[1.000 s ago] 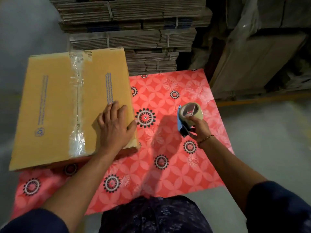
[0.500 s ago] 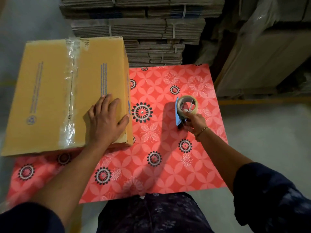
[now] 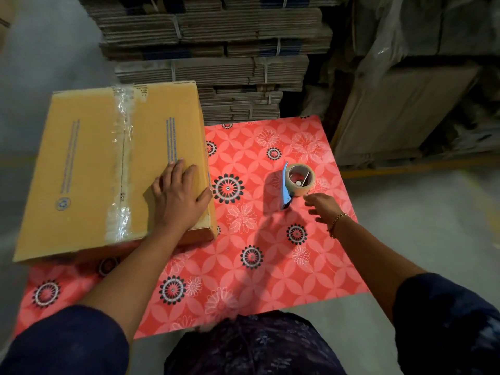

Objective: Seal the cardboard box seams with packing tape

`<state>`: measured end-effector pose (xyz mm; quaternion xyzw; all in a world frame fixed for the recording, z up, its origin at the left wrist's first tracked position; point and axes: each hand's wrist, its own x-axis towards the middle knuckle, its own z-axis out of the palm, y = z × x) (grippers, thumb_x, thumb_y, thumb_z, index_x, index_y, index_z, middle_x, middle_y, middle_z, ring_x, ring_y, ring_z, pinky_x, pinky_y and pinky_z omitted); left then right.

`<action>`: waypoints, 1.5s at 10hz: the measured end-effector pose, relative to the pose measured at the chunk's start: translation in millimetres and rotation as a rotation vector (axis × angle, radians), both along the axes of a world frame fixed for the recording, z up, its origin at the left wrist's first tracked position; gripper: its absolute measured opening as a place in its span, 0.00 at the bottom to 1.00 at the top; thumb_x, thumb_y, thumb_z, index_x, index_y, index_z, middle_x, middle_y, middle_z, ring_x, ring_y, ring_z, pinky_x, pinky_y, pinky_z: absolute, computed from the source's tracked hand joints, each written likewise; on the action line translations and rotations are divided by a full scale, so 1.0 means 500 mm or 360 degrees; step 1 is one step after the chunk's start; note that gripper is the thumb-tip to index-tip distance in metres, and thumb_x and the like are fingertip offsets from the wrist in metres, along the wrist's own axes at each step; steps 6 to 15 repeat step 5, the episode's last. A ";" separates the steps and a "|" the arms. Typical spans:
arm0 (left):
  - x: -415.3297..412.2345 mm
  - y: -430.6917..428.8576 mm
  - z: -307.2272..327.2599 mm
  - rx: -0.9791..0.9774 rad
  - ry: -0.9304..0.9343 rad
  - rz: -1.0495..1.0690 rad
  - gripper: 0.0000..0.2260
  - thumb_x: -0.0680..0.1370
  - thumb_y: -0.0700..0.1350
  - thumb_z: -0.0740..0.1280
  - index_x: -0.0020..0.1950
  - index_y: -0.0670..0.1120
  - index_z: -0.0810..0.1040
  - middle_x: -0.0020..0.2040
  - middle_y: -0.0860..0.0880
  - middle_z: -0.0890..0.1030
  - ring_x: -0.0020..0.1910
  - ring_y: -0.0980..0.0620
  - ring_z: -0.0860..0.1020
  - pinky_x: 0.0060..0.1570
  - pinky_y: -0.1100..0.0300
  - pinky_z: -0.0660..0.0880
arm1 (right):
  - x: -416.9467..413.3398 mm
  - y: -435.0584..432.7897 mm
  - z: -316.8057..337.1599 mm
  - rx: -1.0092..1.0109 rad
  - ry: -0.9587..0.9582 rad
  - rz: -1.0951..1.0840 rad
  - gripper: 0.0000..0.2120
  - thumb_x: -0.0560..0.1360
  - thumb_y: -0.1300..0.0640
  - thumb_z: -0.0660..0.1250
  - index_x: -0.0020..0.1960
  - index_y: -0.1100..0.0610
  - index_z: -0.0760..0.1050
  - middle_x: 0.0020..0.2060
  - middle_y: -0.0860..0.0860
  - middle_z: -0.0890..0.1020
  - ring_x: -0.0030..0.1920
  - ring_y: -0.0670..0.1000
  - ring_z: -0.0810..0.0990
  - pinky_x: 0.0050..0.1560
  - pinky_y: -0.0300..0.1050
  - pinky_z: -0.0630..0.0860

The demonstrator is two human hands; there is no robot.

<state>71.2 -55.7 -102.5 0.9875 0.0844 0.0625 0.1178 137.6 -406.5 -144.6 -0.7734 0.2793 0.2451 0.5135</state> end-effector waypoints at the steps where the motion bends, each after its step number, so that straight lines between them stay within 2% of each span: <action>1: 0.000 0.009 0.003 -0.0031 0.0061 -0.0052 0.29 0.77 0.61 0.63 0.74 0.46 0.70 0.79 0.41 0.66 0.78 0.39 0.62 0.71 0.37 0.59 | -0.040 0.008 0.026 -0.0032 -0.0060 0.0073 0.10 0.78 0.53 0.66 0.57 0.56 0.79 0.56 0.56 0.83 0.50 0.55 0.79 0.40 0.43 0.69; 2: -0.007 0.024 0.010 -0.0026 0.0162 -0.0150 0.30 0.80 0.62 0.62 0.77 0.46 0.66 0.81 0.41 0.62 0.80 0.40 0.58 0.74 0.38 0.56 | -0.079 0.017 0.055 -0.0088 -0.0201 0.0150 0.10 0.78 0.56 0.67 0.57 0.59 0.80 0.54 0.58 0.83 0.51 0.57 0.79 0.41 0.44 0.71; 3: -0.026 0.044 0.016 -0.0002 0.0132 -0.0228 0.32 0.80 0.64 0.61 0.77 0.46 0.66 0.81 0.42 0.63 0.79 0.40 0.60 0.74 0.39 0.58 | -0.109 0.030 0.078 -0.0313 -0.0382 0.0267 0.15 0.77 0.53 0.70 0.60 0.59 0.80 0.57 0.58 0.83 0.58 0.59 0.80 0.57 0.50 0.75; 4: -0.045 0.059 0.053 0.0003 0.0049 -0.0298 0.33 0.80 0.65 0.58 0.78 0.46 0.65 0.81 0.42 0.62 0.80 0.41 0.59 0.75 0.40 0.57 | -0.139 0.058 0.123 -0.0538 -0.0537 0.0442 0.19 0.77 0.52 0.69 0.65 0.59 0.77 0.62 0.57 0.82 0.62 0.58 0.79 0.60 0.48 0.72; 5: -0.056 0.072 0.097 0.0015 -0.0026 -0.0366 0.33 0.80 0.66 0.56 0.79 0.47 0.63 0.82 0.44 0.60 0.81 0.43 0.56 0.76 0.42 0.54 | -0.155 0.097 0.178 -0.0642 -0.0780 0.0592 0.20 0.77 0.52 0.70 0.66 0.57 0.76 0.63 0.55 0.81 0.62 0.57 0.79 0.58 0.48 0.74; 15: -0.056 0.072 0.097 0.0015 -0.0026 -0.0366 0.33 0.80 0.66 0.56 0.79 0.47 0.63 0.82 0.44 0.60 0.81 0.43 0.56 0.76 0.42 0.54 | -0.155 0.097 0.178 -0.0642 -0.0780 0.0592 0.20 0.77 0.52 0.70 0.66 0.57 0.76 0.63 0.55 0.81 0.62 0.57 0.79 0.58 0.48 0.74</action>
